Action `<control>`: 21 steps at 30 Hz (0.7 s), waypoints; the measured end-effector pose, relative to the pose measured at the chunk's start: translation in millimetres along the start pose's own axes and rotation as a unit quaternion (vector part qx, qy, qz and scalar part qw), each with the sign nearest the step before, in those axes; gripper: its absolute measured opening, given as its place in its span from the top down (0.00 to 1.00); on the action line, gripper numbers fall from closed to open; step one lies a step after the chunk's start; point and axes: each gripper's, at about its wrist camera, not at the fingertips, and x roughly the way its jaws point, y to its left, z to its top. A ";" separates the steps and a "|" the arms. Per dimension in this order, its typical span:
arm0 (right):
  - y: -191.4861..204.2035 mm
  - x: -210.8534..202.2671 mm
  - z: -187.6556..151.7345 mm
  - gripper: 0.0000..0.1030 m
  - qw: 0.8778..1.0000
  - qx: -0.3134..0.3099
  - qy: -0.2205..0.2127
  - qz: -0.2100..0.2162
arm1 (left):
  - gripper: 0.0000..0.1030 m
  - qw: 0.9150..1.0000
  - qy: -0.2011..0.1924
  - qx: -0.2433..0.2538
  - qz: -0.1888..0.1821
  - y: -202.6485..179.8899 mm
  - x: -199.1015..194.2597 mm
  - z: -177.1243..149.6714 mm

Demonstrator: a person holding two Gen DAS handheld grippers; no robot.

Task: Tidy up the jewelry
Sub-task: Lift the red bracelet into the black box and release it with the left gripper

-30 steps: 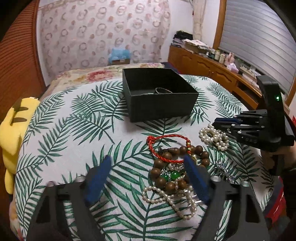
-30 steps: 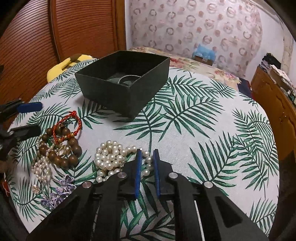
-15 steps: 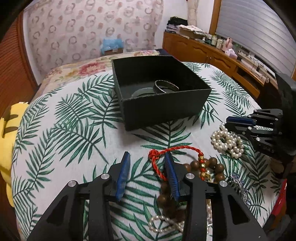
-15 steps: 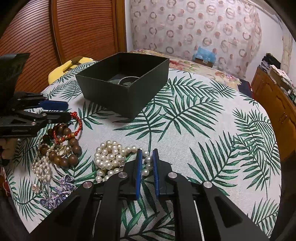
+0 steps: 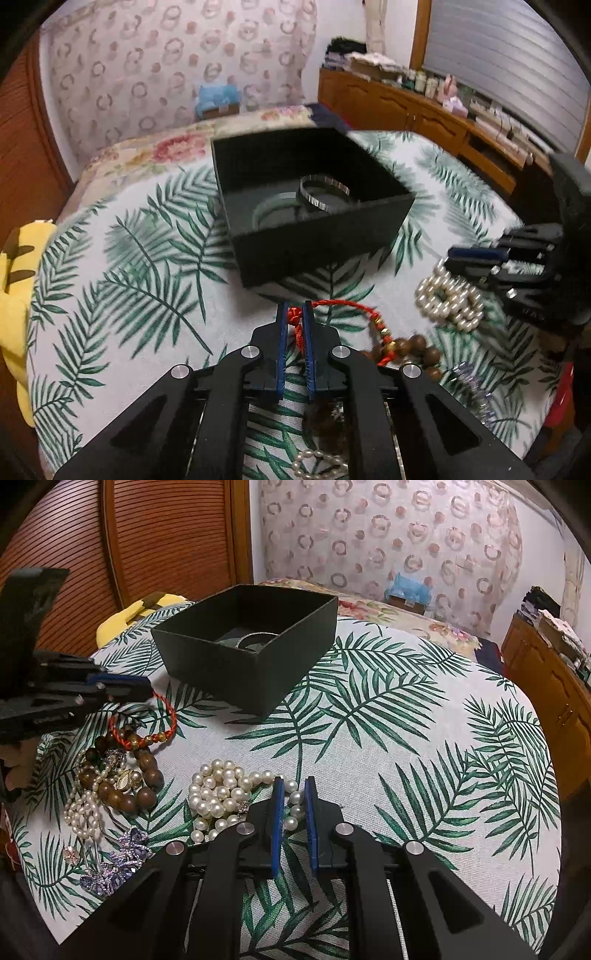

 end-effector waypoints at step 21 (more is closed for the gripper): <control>22.0 -90.1 50.7 0.92 0.994 -0.034 -0.106 0.018 | 0.93 0.995 -0.096 -0.001 0.008 -5.4 -57.7 40.0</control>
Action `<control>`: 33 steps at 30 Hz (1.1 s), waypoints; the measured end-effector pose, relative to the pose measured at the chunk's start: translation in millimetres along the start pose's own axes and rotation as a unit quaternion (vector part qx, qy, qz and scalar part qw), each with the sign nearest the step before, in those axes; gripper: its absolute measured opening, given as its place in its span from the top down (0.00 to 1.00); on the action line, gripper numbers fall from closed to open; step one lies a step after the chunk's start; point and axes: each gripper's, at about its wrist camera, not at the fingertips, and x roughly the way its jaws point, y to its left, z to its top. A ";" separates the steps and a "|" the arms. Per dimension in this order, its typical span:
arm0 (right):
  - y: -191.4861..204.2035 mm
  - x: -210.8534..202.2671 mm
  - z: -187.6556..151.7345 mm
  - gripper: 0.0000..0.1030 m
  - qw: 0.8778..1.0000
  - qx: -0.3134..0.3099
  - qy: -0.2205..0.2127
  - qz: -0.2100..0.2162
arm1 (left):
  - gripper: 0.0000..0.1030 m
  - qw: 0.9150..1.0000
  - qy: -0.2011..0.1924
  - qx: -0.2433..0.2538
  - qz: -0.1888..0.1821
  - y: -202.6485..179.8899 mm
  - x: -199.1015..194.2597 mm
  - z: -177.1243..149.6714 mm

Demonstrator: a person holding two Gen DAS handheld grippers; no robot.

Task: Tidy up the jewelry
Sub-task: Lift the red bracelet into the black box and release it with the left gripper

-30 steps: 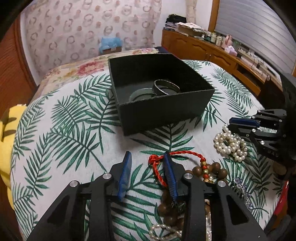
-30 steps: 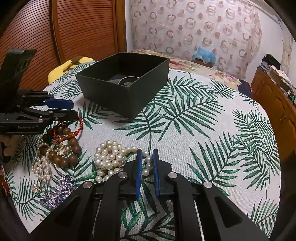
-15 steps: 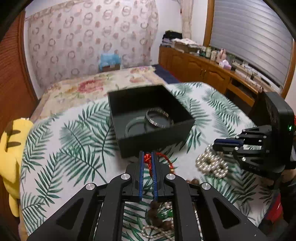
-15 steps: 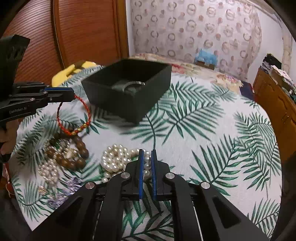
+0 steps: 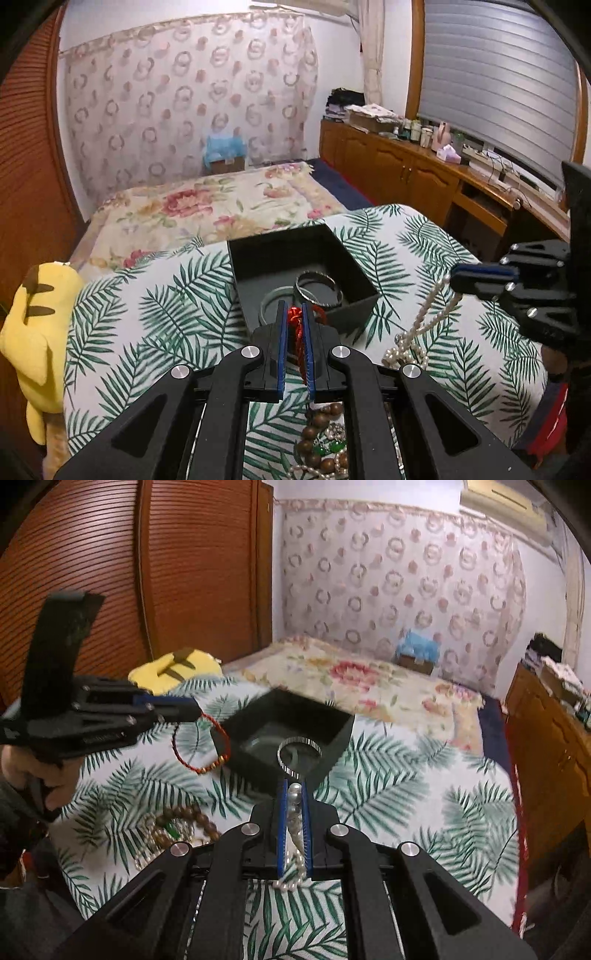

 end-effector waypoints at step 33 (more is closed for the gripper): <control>-12.3 -29.5 134.0 0.92 0.994 -0.045 -0.091 -0.048 | 0.93 1.000 0.009 -0.020 0.009 11.5 62.3 26.1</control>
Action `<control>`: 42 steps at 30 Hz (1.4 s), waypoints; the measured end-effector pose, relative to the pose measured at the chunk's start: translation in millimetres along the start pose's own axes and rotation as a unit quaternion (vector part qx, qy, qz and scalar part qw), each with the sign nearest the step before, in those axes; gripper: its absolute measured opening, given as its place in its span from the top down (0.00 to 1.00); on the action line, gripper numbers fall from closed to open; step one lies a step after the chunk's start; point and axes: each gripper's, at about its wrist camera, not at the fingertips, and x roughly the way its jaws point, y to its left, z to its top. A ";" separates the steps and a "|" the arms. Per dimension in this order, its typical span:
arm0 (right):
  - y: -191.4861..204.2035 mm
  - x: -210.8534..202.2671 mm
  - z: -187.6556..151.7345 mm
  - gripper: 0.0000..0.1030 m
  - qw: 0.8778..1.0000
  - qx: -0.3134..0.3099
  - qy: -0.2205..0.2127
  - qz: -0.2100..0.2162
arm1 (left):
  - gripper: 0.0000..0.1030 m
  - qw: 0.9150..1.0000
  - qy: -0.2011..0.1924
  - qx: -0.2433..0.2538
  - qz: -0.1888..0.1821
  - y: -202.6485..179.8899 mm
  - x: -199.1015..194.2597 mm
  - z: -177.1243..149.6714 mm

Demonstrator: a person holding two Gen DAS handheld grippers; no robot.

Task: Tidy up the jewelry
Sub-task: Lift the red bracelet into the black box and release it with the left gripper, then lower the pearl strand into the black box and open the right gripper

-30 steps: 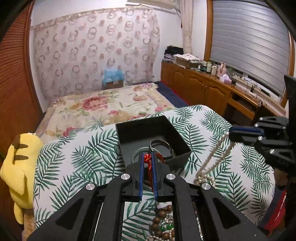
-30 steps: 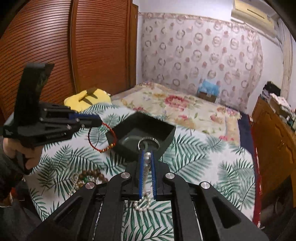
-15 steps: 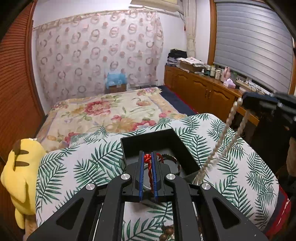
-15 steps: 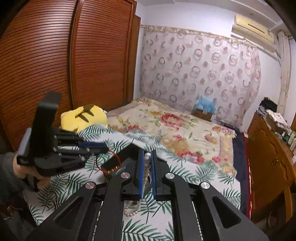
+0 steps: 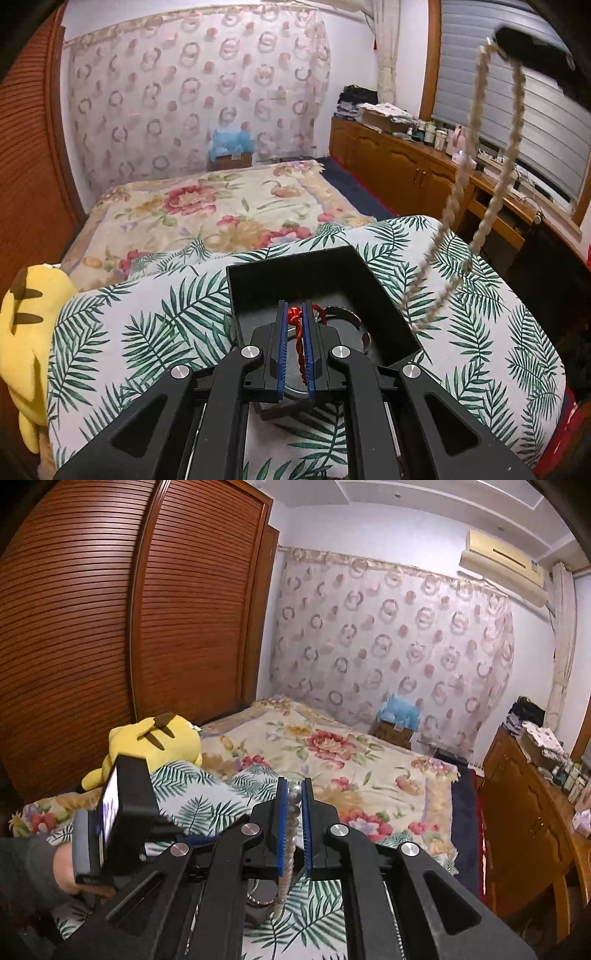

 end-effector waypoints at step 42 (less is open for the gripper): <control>17.1 95.1 -42.2 0.92 0.996 0.021 0.081 0.029 | 0.23 0.998 -0.039 -0.011 0.037 14.9 -60.9 -25.8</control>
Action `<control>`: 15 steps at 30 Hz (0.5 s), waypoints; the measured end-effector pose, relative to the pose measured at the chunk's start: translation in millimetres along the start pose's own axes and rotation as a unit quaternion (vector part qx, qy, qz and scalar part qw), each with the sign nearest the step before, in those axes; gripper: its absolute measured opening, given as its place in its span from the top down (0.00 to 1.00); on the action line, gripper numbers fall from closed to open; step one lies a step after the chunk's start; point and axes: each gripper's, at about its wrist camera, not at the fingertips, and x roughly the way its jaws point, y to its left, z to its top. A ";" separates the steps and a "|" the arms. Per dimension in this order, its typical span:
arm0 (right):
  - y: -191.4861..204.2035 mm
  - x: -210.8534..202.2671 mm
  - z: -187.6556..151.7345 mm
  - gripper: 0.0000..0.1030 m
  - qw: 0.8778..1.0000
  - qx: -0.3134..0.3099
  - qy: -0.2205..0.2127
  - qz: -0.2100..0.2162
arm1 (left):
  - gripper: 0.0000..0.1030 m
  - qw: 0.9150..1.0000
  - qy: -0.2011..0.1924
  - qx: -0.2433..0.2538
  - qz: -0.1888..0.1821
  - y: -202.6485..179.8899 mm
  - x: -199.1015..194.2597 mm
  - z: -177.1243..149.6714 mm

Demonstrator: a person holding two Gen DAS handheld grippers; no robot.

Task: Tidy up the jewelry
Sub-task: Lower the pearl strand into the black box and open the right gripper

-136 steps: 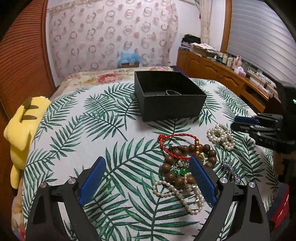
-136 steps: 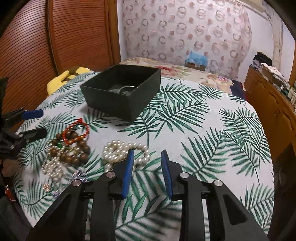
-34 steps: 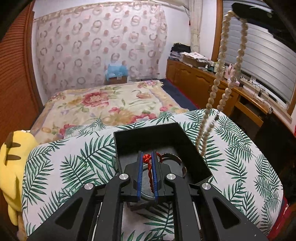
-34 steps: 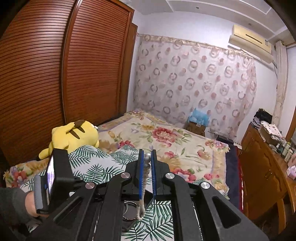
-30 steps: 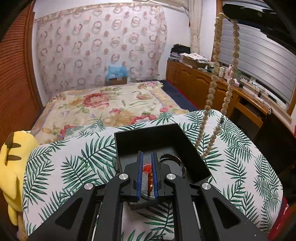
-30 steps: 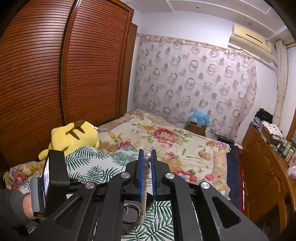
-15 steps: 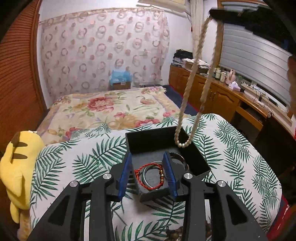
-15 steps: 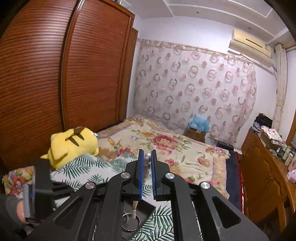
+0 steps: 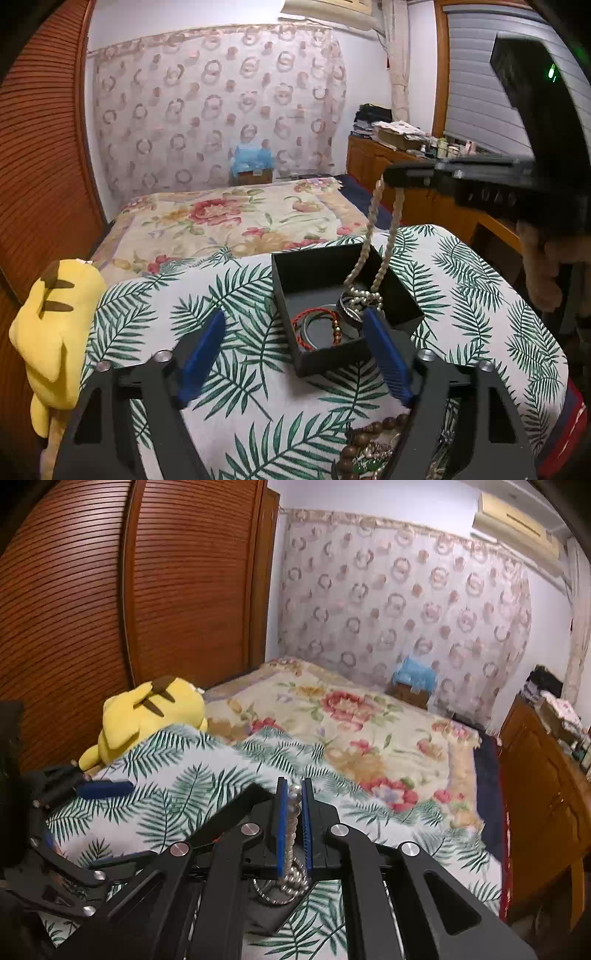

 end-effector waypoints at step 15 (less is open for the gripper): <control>1.0 13.9 -31.3 0.91 0.999 0.016 0.024 0.015 | 0.20 1.000 -0.002 -0.012 0.009 -2.0 -17.1 -17.1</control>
